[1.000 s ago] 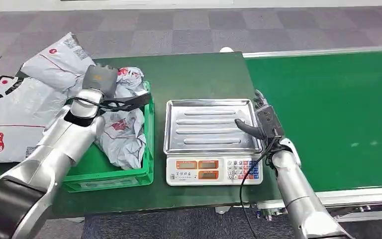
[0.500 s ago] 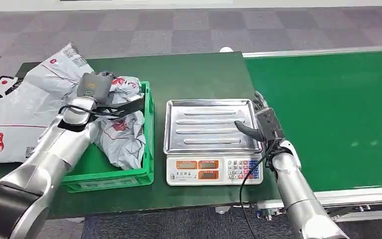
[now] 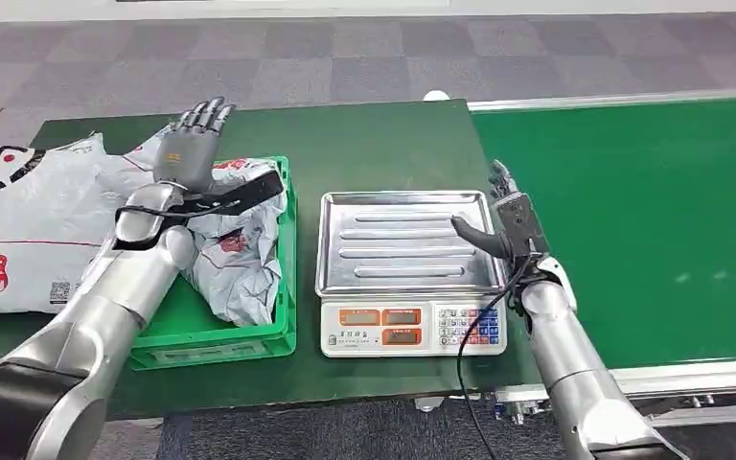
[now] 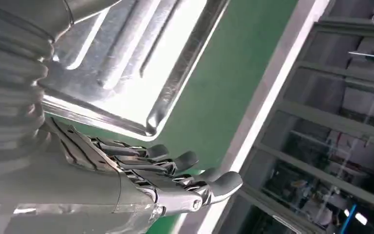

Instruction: Moved the parcel from conveyor to table for the left to box.

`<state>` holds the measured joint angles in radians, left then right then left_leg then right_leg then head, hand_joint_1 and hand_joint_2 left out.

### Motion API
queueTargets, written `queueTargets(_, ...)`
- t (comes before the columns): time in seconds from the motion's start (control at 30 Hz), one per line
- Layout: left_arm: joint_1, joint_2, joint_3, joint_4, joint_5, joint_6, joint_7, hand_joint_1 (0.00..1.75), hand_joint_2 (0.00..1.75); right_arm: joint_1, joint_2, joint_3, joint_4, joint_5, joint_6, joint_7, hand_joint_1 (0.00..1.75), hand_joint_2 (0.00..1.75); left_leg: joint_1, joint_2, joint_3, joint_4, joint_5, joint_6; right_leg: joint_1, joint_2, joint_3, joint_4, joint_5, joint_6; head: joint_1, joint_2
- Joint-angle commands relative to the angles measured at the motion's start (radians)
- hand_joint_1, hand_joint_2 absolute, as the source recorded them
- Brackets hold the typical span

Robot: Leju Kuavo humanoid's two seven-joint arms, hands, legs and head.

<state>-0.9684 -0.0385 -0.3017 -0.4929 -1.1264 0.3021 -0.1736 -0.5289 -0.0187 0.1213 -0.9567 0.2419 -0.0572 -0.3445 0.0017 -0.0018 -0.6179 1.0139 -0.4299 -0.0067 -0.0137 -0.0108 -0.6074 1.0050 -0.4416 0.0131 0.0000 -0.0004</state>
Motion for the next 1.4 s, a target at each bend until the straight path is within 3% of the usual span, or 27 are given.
queueTargets(0.03,-0.023,-0.018,0.082,0.009,0.024,-0.020,-0.013,0.00,1.75,-0.066,0.007,0.047,0.106,-0.004,-0.005,0.004,0.00,1.75,0.001,0.004,0.006,-0.004,-0.001,0.000,0.001,0.005,0.005,-0.005,0.001,-0.001,0.000,0.000)
queueTargets(0.07,-0.023,-0.018,0.082,0.009,0.024,-0.020,-0.013,0.00,1.75,-0.066,0.007,0.047,0.106,-0.004,-0.005,0.004,0.00,1.75,0.000,0.002,0.001,0.000,-0.001,0.000,0.000,0.002,0.001,0.000,0.000,0.000,0.000,0.000)
queueTargets(0.63,-0.024,-0.026,0.126,0.001,0.113,-0.049,-0.054,0.00,1.75,-0.074,0.009,0.055,0.121,-0.003,-0.007,0.006,0.00,1.75,0.000,0.003,0.003,-0.001,-0.001,0.000,0.000,0.004,0.002,-0.002,0.001,-0.001,0.000,0.000)
queueTargets(0.73,-0.018,-0.046,0.243,-0.021,0.366,-0.281,-0.199,0.00,1.75,-0.087,0.006,0.066,0.145,-0.009,0.002,0.004,0.00,1.75,0.001,0.003,0.002,-0.001,-0.001,0.000,0.001,0.003,0.002,-0.001,0.001,-0.001,0.000,0.000)
queueTargets(0.83,0.011,-0.050,0.268,-0.081,0.573,-0.532,-0.290,0.00,1.75,-0.119,0.009,0.089,0.184,-0.012,0.011,-0.002,0.00,1.75,0.001,0.003,0.001,0.000,-0.001,0.000,0.001,0.003,0.000,-0.001,0.001,-0.001,0.000,0.000)
queueTargets(0.93,0.045,-0.077,0.246,-0.131,0.760,-0.667,-0.285,0.00,1.75,-0.164,0.024,0.101,0.244,-0.030,0.012,-0.007,0.00,1.75,0.001,0.004,0.003,-0.001,-0.001,0.000,0.001,0.005,0.002,-0.002,0.001,-0.001,0.000,0.000)
queueTargets(0.97,0.089,-0.142,0.315,-0.139,0.908,-0.749,-0.220,0.00,1.75,-0.172,0.055,0.095,0.264,-0.047,0.013,-0.033,0.00,1.75,0.000,0.004,0.002,-0.001,-0.001,0.000,0.000,0.005,0.001,-0.001,0.001,-0.001,0.000,0.000)
queueTargets(1.03,0.171,-0.206,0.236,-0.160,0.918,-0.557,-0.239,0.00,1.75,-0.165,0.113,0.120,0.254,-0.031,-0.036,-0.068,0.00,1.75,0.000,0.003,0.004,-0.003,-0.001,0.000,0.000,0.003,0.004,-0.003,0.000,0.000,0.000,0.000)
queueTargets(1.13,0.171,-0.211,0.149,-0.143,0.943,-0.449,-0.273,0.00,1.75,-0.152,0.142,0.148,0.181,-0.033,-0.068,-0.033,0.00,1.75,-0.001,0.002,0.004,-0.002,-0.001,0.000,0.000,0.003,0.004,-0.003,0.000,0.000,0.000,0.000)
queueTargets(1.4,0.172,-0.184,0.091,-0.172,1.023,-0.435,-0.240,0.00,1.75,-0.143,0.123,0.148,0.167,-0.060,-0.057,-0.031,0.00,1.75,0.000,0.001,0.001,0.000,-0.001,-0.001,0.001,0.001,0.000,-0.001,0.000,-0.001,0.000,0.000)
